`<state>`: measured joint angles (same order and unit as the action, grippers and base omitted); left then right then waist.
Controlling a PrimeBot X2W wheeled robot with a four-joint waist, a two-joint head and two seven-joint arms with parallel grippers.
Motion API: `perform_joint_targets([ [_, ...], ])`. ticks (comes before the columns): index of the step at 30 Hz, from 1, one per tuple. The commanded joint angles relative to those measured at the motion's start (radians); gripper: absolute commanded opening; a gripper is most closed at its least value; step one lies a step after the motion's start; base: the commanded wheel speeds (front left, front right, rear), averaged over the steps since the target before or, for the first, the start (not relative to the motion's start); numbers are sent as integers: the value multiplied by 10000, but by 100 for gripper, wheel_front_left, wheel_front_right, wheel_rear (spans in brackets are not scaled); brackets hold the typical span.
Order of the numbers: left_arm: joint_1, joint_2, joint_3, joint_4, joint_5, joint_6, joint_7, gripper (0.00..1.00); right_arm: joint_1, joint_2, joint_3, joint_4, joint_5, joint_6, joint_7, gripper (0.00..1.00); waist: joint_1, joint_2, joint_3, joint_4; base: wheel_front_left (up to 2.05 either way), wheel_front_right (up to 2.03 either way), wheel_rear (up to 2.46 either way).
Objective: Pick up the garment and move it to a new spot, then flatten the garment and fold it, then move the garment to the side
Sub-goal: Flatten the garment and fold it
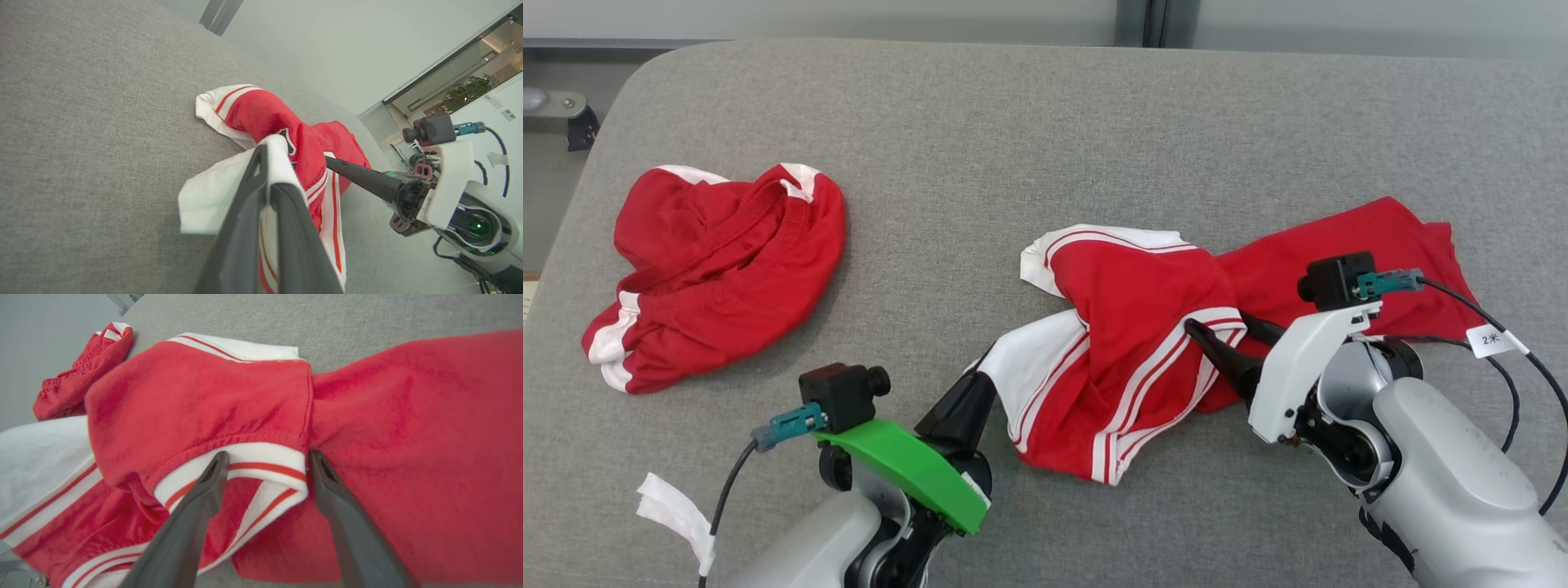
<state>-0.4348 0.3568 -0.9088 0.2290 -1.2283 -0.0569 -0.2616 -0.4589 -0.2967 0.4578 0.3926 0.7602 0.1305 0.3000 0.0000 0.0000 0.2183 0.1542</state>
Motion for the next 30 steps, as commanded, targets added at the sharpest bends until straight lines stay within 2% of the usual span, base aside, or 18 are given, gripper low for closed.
perform_joint_targets([
  [1,-182,-70,11,84,182,-93,-33,0,-162,67,169,138,201,4,-194,35,0,0,32,21,0,0,0],
  [2,-166,-111,21,143,235,-110,-34,0,-239,89,267,194,268,4,-354,0,0,0,37,20,0,0,0],
  [8,-185,-121,87,401,987,-185,-38,0,-553,-308,275,398,328,4,-1857,0,0,0,-107,-198,0,0,0],
  [13,-158,-255,-230,81,1354,-361,78,0,-749,-1258,-560,-178,288,2,-2705,0,0,0,-421,-833,0,0,0],
  [18,-443,-888,-792,-1326,217,-683,1135,0,-1382,-2298,-1819,-1434,57,4,-2613,0,0,0,-672,-1513,0,0,0],
  [20,-551,-1175,-993,-1920,-504,-730,1724,0,-1855,-2350,-2083,-1882,-186,4,-2343,0,0,0,-736,-1695,0,0,0],
  [23,-718,-1466,-1171,-2764,-1495,-745,2432,0,-2731,-1988,-1910,-2105,-771,4,-1803,0,0,0,-695,-1774,0,0,0],
  [26,-659,-1563,-1154,-3433,-2376,-753,2832,0,-3698,-1014,-974,-1613,-1269,4,-1296,0,0,0,-508,-1598,0,0,0],
  [30,-389,-1567,-898,-3694,-3231,-755,2900,0,-4657,476,626,-143,-1373,4,-1214,0,0,0,-181,-862,0,0,0],
])
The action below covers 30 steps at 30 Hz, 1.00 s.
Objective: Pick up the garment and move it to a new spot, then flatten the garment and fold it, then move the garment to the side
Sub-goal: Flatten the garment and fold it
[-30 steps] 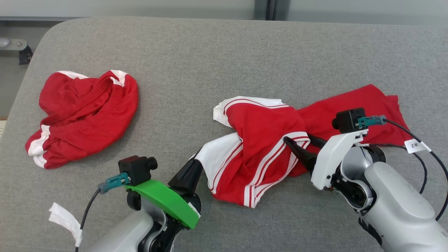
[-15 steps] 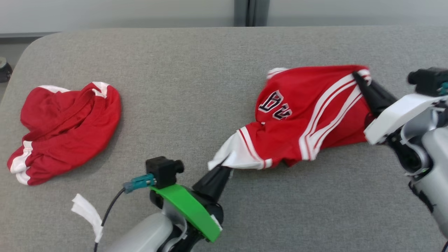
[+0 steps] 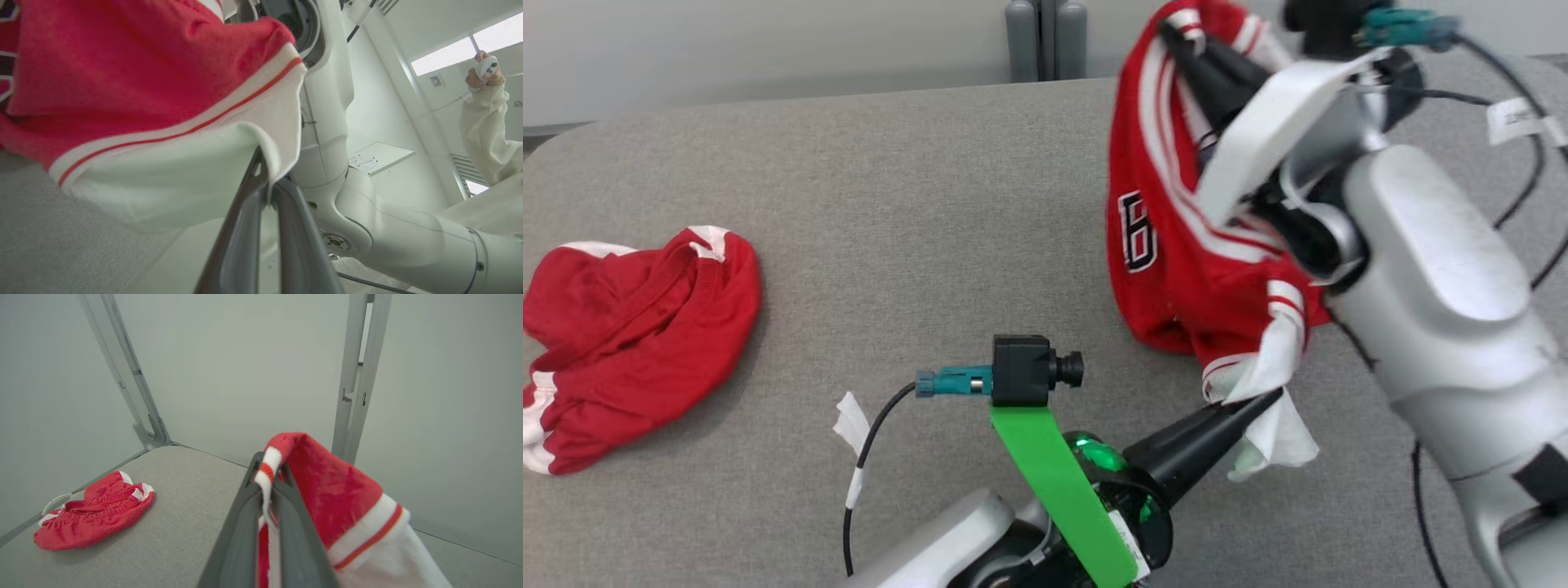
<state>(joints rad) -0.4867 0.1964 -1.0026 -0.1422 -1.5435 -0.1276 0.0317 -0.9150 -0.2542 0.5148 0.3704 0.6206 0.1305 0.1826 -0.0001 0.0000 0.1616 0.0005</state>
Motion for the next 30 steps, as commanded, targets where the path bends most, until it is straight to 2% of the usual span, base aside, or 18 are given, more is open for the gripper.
perform_joint_targets([
  [1,186,38,139,44,-200,-48,-81,0,-234,434,375,477,104,4,-138,0,1,0,444,839,0,0,0],
  [2,267,24,257,80,-351,-48,-160,0,-352,865,709,1007,260,2,-251,45,1,0,514,1055,0,0,0],
  [3,319,30,350,129,-430,-48,-236,0,-466,1158,906,1364,356,4,-449,100,1,0,565,1226,0,0,0],
  [6,592,56,682,324,-541,-48,-629,0,-719,1630,1520,2281,841,-1,-1231,100,1,0,667,1729,0,0,0],
  [9,877,207,1101,444,-364,-50,-1206,0,-840,1626,2033,2772,1115,2,-1815,100,1,0,664,1912,0,0,0],
  [16,1779,869,2433,796,197,-49,-2686,0,-376,-269,2796,3434,1167,-2,-2756,100,1,0,470,1548,0,0,0],
  [23,2618,1265,3722,899,579,-50,-2949,0,552,-2095,2834,3952,1114,-2,-2915,100,1,0,621,1144,0,0,0],
  [30,2707,1242,4775,973,1004,-48,-2966,0,1532,-3250,2526,4362,880,-2,-3081,100,1,0,859,1204,0,0,0],
])
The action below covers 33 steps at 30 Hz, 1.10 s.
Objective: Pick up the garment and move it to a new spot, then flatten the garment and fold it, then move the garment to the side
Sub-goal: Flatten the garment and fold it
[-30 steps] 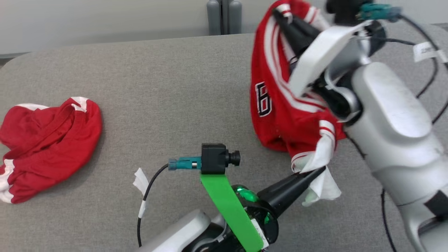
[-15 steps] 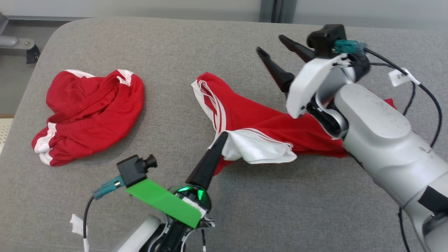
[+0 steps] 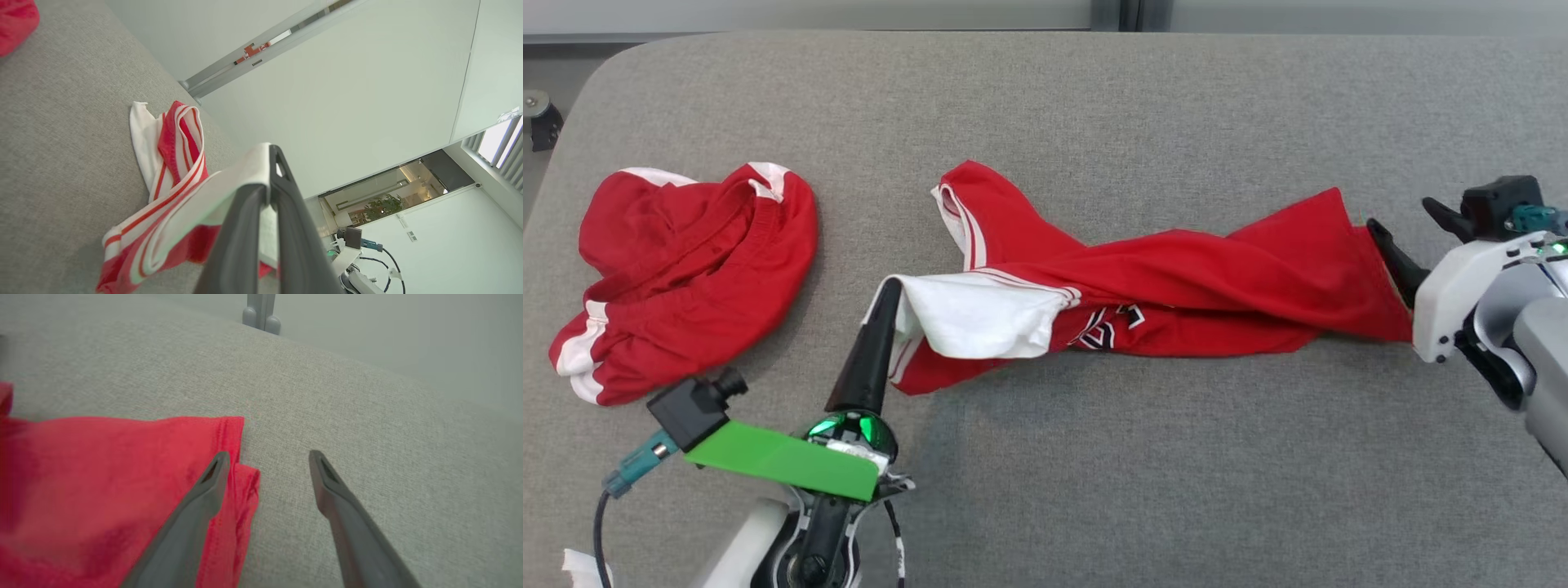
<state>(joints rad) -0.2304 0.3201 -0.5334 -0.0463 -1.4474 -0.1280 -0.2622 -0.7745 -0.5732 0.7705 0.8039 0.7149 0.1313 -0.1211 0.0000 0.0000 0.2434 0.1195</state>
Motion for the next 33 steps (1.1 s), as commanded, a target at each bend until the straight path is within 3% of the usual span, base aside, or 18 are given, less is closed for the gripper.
perform_joint_targets([
  [1,183,-12,254,23,129,-45,-28,0,257,-116,-55,84,-119,-10,-7,100,0,0,67,22,0,0,0],
  [12,95,-162,992,299,837,-40,-32,0,994,-430,-434,246,-612,-10,183,100,0,0,168,290,0,0,0],
  [18,391,45,601,298,833,-40,-22,0,1044,-61,-782,-460,-292,-10,-83,100,0,0,143,262,0,0,0],
  [24,499,-62,563,520,815,-41,-23,0,528,491,-626,-923,164,-10,820,100,0,0,216,432,0,0,0],
  [32,263,-252,265,757,896,-39,-23,0,363,936,-298,-189,867,-4,2046,100,0,0,270,940,0,0,0],
  [33,240,-269,246,783,901,-39,-23,0,386,963,-177,-189,921,-4,2049,72,0,0,263,981,0,0,0],
])
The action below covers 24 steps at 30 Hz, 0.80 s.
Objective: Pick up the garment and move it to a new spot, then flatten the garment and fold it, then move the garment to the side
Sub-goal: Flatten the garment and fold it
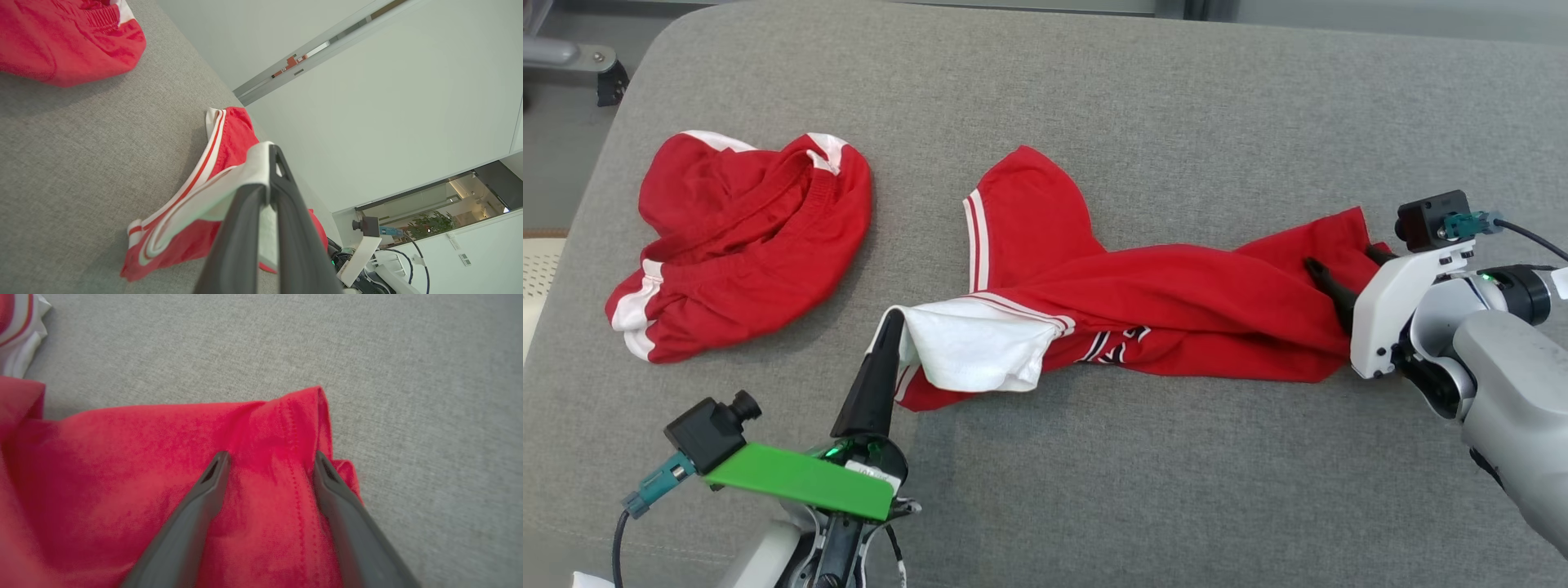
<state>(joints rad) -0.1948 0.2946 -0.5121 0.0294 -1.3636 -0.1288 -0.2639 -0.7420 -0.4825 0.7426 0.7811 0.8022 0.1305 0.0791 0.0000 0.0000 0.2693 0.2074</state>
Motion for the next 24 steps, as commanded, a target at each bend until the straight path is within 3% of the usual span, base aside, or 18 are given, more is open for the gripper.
perform_joint_targets([
  [1,-135,-32,9,42,80,-32,-6,0,67,37,200,4,64,5,-100,13,0,0,-7,128,0,0,0],
  [2,-156,-36,-14,44,125,-32,-6,0,71,-2,251,3,77,4,-209,0,0,0,-18,141,0,0,0],
  [8,-196,12,-11,-179,441,-33,-6,0,-250,-350,332,-273,205,-1,-1259,0,0,0,-190,-80,0,0,0],
  [16,-322,307,113,-830,795,-32,-6,0,-970,-1135,-267,-1172,532,-2,-2436,0,0,0,-642,-971,0,0,0],
  [24,-299,730,58,-1915,1014,-30,-8,0,-622,-2237,-1230,-2797,915,-4,-2425,0,0,0,-1227,-2033,0,0,0],
])
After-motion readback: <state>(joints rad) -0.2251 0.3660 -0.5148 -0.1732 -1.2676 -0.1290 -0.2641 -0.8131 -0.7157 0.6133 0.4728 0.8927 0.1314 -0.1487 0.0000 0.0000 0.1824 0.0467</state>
